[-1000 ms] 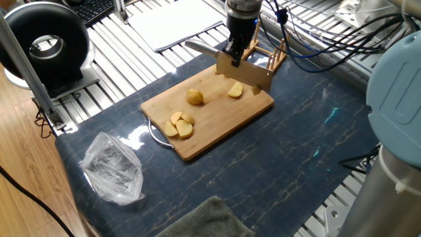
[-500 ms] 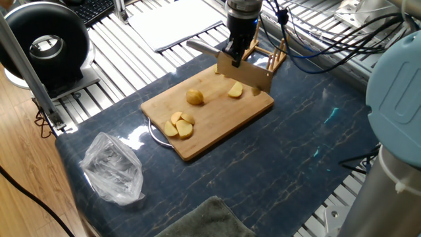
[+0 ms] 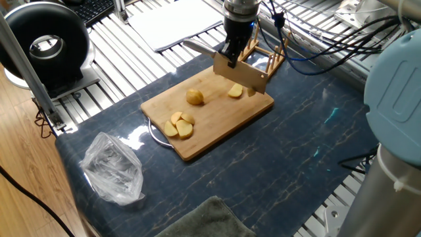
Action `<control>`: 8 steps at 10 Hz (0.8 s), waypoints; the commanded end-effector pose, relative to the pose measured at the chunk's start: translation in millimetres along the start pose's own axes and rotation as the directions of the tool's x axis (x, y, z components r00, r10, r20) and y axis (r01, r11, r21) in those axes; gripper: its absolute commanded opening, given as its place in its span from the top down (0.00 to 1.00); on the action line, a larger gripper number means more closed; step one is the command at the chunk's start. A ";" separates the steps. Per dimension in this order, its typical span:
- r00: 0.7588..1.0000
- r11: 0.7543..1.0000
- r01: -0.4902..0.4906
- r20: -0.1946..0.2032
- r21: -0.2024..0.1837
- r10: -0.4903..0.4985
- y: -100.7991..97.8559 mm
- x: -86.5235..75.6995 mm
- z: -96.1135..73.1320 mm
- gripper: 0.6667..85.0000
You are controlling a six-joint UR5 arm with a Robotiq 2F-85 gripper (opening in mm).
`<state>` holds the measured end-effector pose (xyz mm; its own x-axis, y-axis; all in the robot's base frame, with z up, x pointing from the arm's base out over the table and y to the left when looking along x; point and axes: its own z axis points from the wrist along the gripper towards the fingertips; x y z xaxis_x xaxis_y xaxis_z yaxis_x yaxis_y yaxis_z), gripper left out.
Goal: Chop the potatoes
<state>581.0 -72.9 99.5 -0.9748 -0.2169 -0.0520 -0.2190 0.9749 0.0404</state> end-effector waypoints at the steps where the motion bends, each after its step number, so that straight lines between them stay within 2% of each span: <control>1: 1.000 0.999 -0.007 0.018 -0.036 0.007 4.2 1.3 11.5 1.00; 3: 1.000 0.998 -0.030 0.002 -0.048 0.030 12.9 7.8 9.6 1.00; 8: 0.999 0.997 -0.048 0.011 -0.051 0.049 20.6 7.5 17.1 1.00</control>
<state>570.5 -58.9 85.6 -0.9816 -0.1839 -0.0521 -0.1876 0.9790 0.0798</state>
